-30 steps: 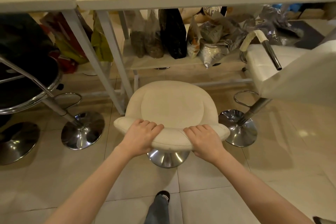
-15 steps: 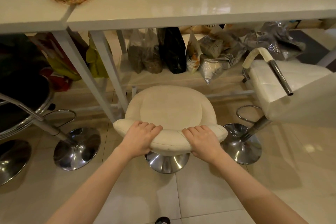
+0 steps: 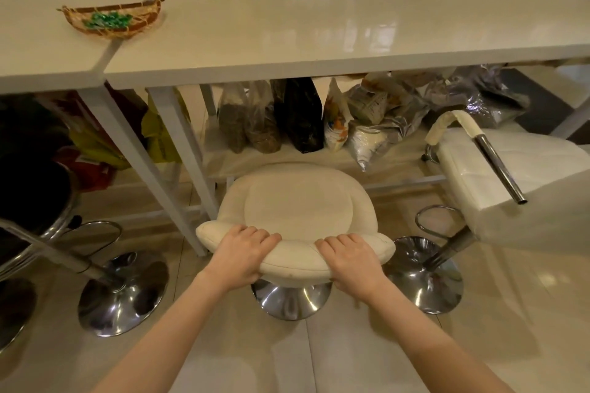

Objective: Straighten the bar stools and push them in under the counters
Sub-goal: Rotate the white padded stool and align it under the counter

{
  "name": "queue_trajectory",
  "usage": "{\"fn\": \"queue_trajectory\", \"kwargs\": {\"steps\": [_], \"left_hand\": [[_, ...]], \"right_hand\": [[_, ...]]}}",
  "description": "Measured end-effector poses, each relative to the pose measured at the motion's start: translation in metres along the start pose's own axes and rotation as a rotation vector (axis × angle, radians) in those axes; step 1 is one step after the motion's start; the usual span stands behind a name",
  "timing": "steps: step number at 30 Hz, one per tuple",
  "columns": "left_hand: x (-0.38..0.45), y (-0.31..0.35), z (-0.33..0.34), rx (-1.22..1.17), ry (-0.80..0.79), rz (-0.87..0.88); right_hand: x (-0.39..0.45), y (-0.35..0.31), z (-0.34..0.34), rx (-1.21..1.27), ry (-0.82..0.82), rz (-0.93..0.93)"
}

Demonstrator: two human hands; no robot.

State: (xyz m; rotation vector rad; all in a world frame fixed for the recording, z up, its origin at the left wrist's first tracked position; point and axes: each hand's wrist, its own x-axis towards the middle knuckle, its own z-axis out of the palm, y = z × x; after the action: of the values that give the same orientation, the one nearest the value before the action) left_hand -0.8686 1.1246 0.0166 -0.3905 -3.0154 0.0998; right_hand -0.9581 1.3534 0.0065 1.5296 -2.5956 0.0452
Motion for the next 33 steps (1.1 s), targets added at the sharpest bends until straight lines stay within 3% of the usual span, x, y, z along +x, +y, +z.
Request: {"fn": "queue_trajectory", "kwargs": {"steps": [16,33], "left_hand": [[0.024,-0.039,0.006,-0.006,-0.047,0.018],[0.049,0.032,0.003,-0.044,-0.048,-0.169]], "right_hand": [[0.035,0.006,0.003,0.039,-0.014,0.049],[0.014,0.065,-0.013,0.021,-0.157,0.034]]}}
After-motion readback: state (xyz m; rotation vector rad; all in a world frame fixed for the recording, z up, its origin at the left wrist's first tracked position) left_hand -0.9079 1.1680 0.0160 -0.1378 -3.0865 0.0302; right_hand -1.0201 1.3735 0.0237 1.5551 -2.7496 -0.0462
